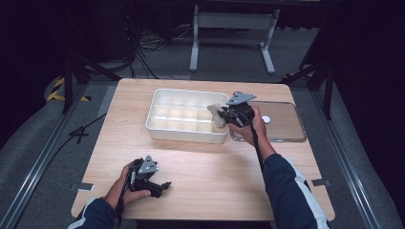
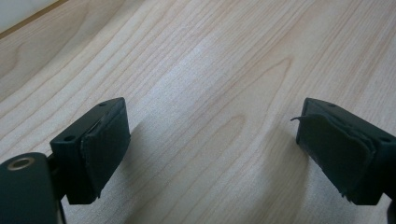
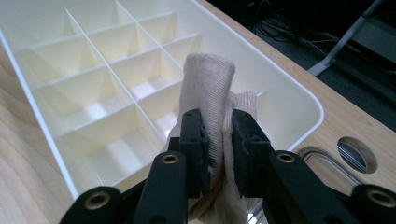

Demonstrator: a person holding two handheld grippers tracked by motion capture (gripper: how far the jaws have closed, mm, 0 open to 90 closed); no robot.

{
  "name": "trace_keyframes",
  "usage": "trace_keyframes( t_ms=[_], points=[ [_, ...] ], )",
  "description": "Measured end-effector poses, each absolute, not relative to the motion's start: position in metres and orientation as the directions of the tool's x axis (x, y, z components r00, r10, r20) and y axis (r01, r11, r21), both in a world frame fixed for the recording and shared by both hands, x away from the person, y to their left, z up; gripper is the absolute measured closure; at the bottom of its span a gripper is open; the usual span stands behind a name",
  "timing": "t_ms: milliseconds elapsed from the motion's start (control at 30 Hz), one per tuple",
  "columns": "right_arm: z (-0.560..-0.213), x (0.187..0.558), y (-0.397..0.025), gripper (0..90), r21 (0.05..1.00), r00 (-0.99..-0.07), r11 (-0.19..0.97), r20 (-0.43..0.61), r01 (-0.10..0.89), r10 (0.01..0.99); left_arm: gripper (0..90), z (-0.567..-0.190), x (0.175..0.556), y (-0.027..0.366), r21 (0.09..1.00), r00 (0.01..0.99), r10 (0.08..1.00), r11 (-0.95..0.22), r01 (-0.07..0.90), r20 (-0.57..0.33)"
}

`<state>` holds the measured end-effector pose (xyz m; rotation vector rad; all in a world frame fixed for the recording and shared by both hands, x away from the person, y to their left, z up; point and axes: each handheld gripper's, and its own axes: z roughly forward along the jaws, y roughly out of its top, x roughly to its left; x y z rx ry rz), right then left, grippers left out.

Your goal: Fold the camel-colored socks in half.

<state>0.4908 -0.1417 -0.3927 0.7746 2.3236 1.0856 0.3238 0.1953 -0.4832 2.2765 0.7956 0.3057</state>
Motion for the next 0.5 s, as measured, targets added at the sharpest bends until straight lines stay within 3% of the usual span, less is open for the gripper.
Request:
trace_keyframes(
  t_ms=[333, 500],
  points=[
    [-0.415, 0.488, -0.133, 75.8, 0.754, -0.768, 0.586, -0.176, 0.298, 0.616, 9.9, -0.483, 0.324, 0.195, 0.684, 0.783, 0.622, -0.569, 0.457, -0.006],
    [-0.415, 0.493, -0.136, 75.3, 0.713, -0.795, 0.604, -0.109, 0.356, 0.597, 10.0, -0.483, 0.324, 0.196, 0.684, 0.784, 0.621, -0.569, 0.456, -0.006]
  ],
)
